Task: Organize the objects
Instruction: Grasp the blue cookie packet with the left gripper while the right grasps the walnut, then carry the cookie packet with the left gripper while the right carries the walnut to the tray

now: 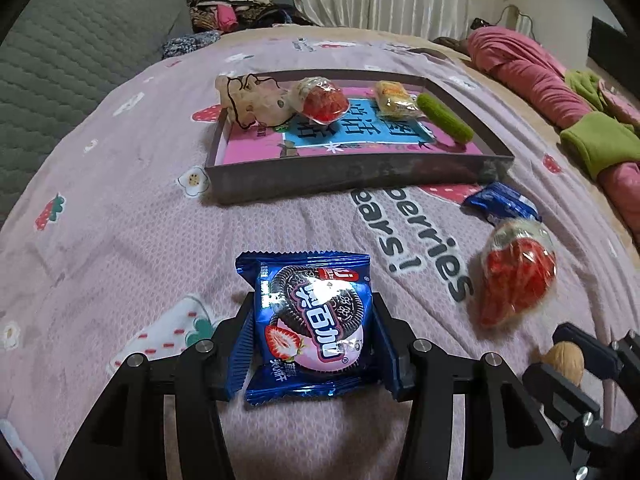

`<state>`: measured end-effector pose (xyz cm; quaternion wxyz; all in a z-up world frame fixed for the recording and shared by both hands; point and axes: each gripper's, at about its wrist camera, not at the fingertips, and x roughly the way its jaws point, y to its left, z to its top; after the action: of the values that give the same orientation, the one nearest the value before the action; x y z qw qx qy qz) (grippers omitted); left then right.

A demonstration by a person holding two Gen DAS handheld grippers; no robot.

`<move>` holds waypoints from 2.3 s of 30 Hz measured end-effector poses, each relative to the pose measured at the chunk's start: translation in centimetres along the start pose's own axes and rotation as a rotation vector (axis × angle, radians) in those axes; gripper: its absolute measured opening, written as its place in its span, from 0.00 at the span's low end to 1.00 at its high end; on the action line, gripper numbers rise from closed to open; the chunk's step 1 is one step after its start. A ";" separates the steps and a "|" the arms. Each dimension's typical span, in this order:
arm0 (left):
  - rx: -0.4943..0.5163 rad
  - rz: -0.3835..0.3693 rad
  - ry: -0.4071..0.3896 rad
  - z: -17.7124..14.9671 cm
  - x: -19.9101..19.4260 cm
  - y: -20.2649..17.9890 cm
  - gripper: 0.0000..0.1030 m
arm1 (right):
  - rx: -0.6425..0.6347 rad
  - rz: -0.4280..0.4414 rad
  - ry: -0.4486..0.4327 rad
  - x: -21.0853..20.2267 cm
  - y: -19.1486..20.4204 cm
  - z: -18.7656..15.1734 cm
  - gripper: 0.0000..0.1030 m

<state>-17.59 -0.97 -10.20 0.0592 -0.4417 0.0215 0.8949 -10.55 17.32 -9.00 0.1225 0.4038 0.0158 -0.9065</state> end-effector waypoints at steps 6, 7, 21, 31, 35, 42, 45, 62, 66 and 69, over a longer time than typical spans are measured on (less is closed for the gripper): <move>0.000 0.005 -0.020 -0.9 -2.0 -0.3 0.52 | -0.008 -0.001 -0.016 -0.9 0.4 0.0 0.33; 0.003 0.007 -0.024 -1.1 -2.3 -0.4 0.52 | -0.008 -0.004 -0.016 -1.0 0.4 0.0 0.33; 0.000 0.023 -0.064 -3.4 -7.0 -0.8 0.52 | -0.027 0.023 -0.042 -3.6 1.3 -0.2 0.33; -0.001 0.032 -0.090 -4.6 -9.4 -1.3 0.52 | -0.026 0.029 -0.053 -5.2 1.4 -0.6 0.33; -0.002 0.031 -0.095 -5.1 -10.1 -1.4 0.52 | -0.026 0.028 -0.061 -5.7 1.4 -0.7 0.33; -0.006 0.033 -0.094 -5.7 -10.6 -1.4 0.52 | -0.028 0.034 -0.064 -6.0 1.4 -0.8 0.33; -0.004 0.036 -0.092 -5.9 -10.7 -1.4 0.52 | -0.028 0.040 -0.057 -5.9 1.4 -0.9 0.33; -0.004 0.036 -0.147 -1.9 -12.4 -0.5 0.52 | -0.035 0.032 -0.144 -8.7 0.6 3.8 0.33; -0.002 0.036 -0.175 -0.2 -13.3 -0.3 0.52 | -0.037 0.009 -0.174 -9.7 -0.2 5.9 0.33; 0.006 0.038 -0.193 1.3 -14.0 -0.2 0.52 | -0.039 0.011 -0.185 -10.3 -0.7 7.4 0.33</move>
<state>-10.18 -1.88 1.72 0.0454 -0.3529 0.0267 0.9342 -9.49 19.23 3.49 0.1364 0.3158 0.0200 -0.9388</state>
